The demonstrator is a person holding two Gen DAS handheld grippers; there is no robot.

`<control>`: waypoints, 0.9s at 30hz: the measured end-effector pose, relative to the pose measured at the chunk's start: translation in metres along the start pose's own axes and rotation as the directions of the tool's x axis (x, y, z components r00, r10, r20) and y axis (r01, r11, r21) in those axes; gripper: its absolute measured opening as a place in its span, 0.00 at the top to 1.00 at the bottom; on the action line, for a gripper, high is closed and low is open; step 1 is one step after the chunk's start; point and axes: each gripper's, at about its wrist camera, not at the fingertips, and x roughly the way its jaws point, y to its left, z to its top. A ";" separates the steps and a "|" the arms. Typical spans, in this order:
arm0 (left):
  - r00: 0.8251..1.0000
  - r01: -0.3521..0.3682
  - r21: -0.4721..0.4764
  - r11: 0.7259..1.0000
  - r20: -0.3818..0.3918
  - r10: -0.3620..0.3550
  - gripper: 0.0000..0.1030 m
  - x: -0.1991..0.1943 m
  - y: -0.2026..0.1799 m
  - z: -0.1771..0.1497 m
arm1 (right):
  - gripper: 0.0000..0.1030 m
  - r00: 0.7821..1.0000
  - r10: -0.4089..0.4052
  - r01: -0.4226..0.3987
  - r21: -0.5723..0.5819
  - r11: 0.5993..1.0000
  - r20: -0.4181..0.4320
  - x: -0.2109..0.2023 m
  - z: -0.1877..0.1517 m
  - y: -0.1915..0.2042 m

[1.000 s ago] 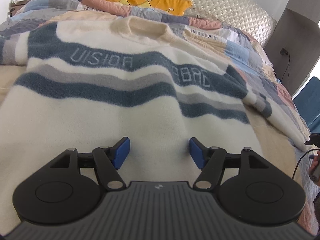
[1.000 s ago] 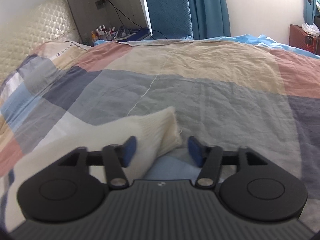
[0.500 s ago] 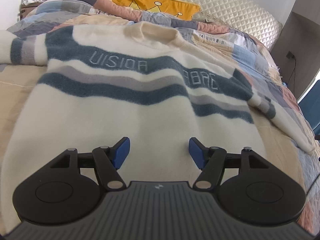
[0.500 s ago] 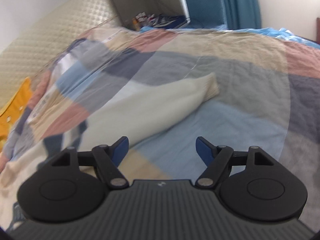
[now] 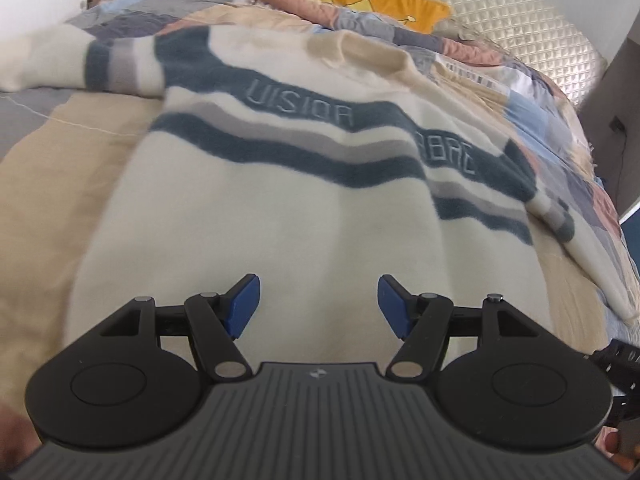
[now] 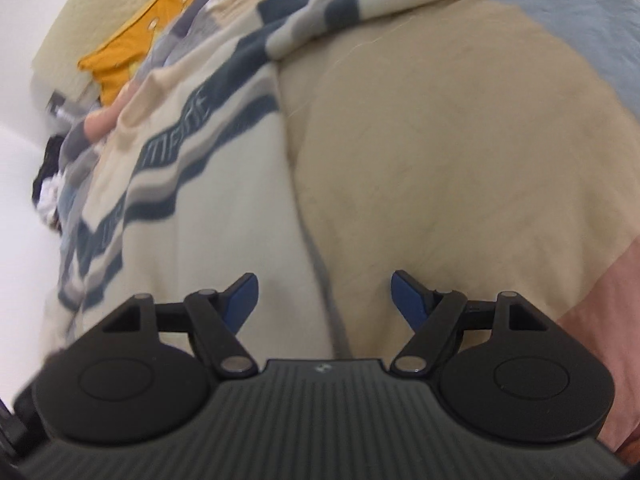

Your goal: Fold large clothes

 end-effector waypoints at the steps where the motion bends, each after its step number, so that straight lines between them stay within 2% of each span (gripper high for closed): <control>1: 1.000 -0.009 -0.015 1.000 -0.016 0.009 0.32 -0.003 0.003 0.001 | 0.27 1.000 -0.005 0.004 -0.028 1.000 -0.006 0.003 -0.002 0.002; 4: 0.997 -0.017 -0.104 0.994 -0.075 0.009 0.32 -0.011 0.022 0.009 | 0.25 1.000 0.015 -0.015 0.002 1.000 -0.023 0.008 -0.004 0.002; 8: 0.990 -0.078 -0.231 0.970 -0.130 0.049 0.32 -0.027 0.054 0.022 | 0.25 0.993 0.090 -0.092 -0.019 0.996 -0.072 0.009 -0.011 0.005; 10: 0.985 -0.135 -0.262 0.956 -0.142 0.100 0.32 -0.033 0.066 0.024 | 0.25 0.985 0.138 -0.141 -0.022 0.990 -0.108 0.010 -0.017 0.007; 12: 0.978 -0.177 -0.290 0.941 -0.158 0.135 0.32 -0.037 0.077 0.023 | 0.25 0.962 0.215 -0.220 -0.017 0.975 -0.167 0.013 -0.022 0.012; 14: 0.969 -0.217 -0.308 0.926 -0.178 0.168 0.32 -0.039 0.087 0.021 | 0.31 0.936 0.268 -0.285 -0.042 0.958 -0.230 0.019 -0.030 0.021; 15: 0.965 -0.237 -0.315 0.919 -0.186 0.185 0.32 -0.039 0.091 0.020 | 0.42 0.936 0.252 -0.279 -0.084 0.957 -0.246 0.022 -0.035 0.027; 16: 0.960 -0.258 -0.322 0.911 -0.190 0.205 0.32 -0.039 0.095 0.019 | 0.51 0.949 0.205 -0.245 -0.152 0.958 -0.238 0.023 -0.040 0.035; 17: 0.954 -0.283 -0.336 0.898 -0.190 0.230 0.32 -0.039 0.102 0.018 | 0.55 0.959 0.176 -0.219 -0.188 0.957 -0.221 0.022 -0.042 0.039; 19: 0.945 -0.315 -0.374 0.872 -0.209 0.252 0.31 -0.037 0.112 0.013 | 0.68 0.963 0.185 -0.220 -0.172 0.960 -0.197 0.020 -0.040 0.038; 21: 0.949 -0.294 -0.395 0.870 -0.228 0.216 0.31 -0.033 0.116 0.008 | 0.71 0.963 0.204 -0.229 -0.135 0.964 -0.179 0.018 -0.033 0.032; 24: 0.952 -0.280 -0.383 0.880 -0.226 0.204 0.31 -0.032 0.111 0.007 | 0.71 0.972 0.200 -0.219 -0.156 0.963 -0.126 0.011 -0.030 0.033; 27: 0.958 -0.262 -0.421 0.869 -0.219 0.183 0.31 -0.032 0.109 0.002 | 0.74 0.970 0.232 -0.240 -0.147 0.959 -0.071 0.003 -0.024 0.035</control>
